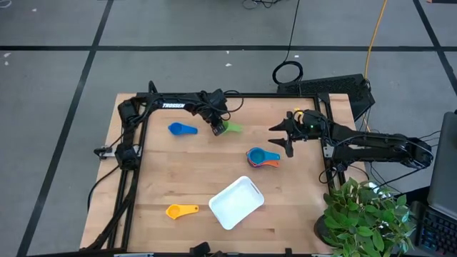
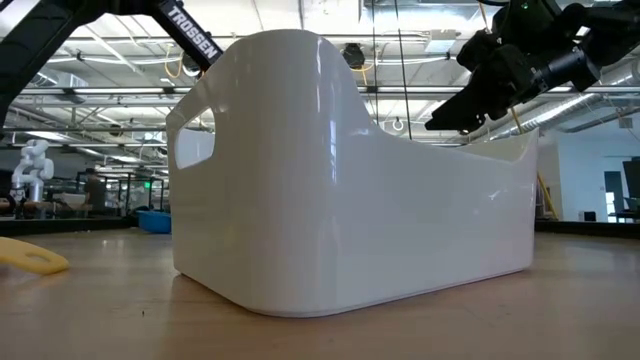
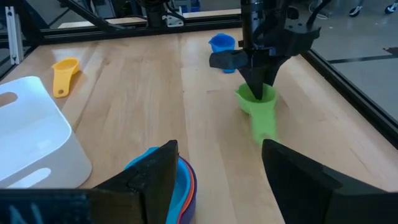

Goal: Nest measuring cups in basket
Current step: Stack the green measuring cup on top of the light blue measuring cup

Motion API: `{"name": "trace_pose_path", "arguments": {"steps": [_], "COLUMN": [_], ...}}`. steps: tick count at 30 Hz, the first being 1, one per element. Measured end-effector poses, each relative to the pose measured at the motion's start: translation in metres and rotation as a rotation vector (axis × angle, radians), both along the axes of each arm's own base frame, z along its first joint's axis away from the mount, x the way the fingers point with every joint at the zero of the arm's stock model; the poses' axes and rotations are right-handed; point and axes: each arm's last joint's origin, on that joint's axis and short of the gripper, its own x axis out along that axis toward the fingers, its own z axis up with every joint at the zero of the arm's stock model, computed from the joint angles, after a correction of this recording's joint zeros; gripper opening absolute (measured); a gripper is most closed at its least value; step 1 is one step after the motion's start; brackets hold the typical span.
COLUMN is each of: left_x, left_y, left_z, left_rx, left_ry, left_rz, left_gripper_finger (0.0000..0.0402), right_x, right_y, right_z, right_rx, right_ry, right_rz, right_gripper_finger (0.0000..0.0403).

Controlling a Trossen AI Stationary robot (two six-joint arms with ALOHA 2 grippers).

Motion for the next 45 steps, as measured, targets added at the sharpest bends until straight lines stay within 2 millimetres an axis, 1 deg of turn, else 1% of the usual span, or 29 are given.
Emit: {"name": "trace_pose_path", "arguments": {"steps": [3,4,7,10,12,15,20,24,27,30,34,37,39,42,45], "left_x": [0.000,-0.001,-0.002,-0.006,-0.008,-0.010,-0.008,0.003,0.013,0.020,0.028,0.032,0.036,0.043,0.057], "left_y": [0.000,0.000,-0.001,-0.004,-0.006,-0.016,-0.046,-0.073,-0.089,-0.101,-0.111,-0.115,-0.117,-0.118,-0.120], "left_z": [0.000,0.000,0.000,0.009,0.024,0.052,0.098,0.114,0.121,0.124,0.131,0.135,0.134,0.125,0.121], "left_rx": [-0.012,-0.021,-0.050,-0.086,-0.087,-0.095,-0.104,-0.125,-0.148,-0.158,-0.155,-0.152,-0.150,-0.172,-0.184], "left_ry": [-0.001,0.002,0.010,0.012,-0.028,-0.103,-0.264,-0.365,-0.438,-0.484,-0.566,-0.620,-0.645,-0.631,-0.596], "left_rz": [0.024,0.042,0.093,0.155,0.177,0.197,0.185,0.135,0.097,0.077,0.045,0.031,0.020,0.007,-0.013], "left_gripper_finger": [0.0023,0.0015,0.0013,0.0008,0.0008,0.0008,0.0008,0.0008,0.0008,0.0008,0.0008,0.0008,0.0008,0.0008,0.0008], "right_x": [0.000,0.000,0.000,0.000,0.000,0.000,-0.002,-0.009,-0.016,-0.024,-0.033,-0.037,-0.038,-0.039,-0.039], "right_y": [0.000,0.000,0.000,0.000,0.000,0.000,-0.004,-0.010,-0.014,-0.016,-0.018,-0.019,-0.019,-0.019,-0.020], "right_z": [0.000,0.000,0.000,0.000,0.000,0.000,-0.002,-0.003,-0.003,-0.001,0.002,0.005,0.006,0.006,0.006], "right_rx": [-0.002,-0.003,-0.003,-0.003,-0.003,-0.004,-0.025,-0.061,-0.086,-0.099,-0.108,-0.108,-0.106,-0.106,-0.104], "right_ry": [0.001,0.000,0.001,0.001,0.001,0.002,0.029,0.074,0.107,0.123,0.123,0.107,0.102,0.096,0.095], "right_rz": [0.001,0.001,0.001,0.000,0.000,-0.004,-0.069,-0.162,-0.259,-0.332,-0.388,-0.407,-0.414,-0.418,-0.419], "right_gripper_finger": [0.0226,0.0226,0.0226,0.0226,0.0226,0.0226,0.0226,0.0226,0.0226,0.0226,0.0226,0.0226,0.0226,0.0226,0.0226]}}
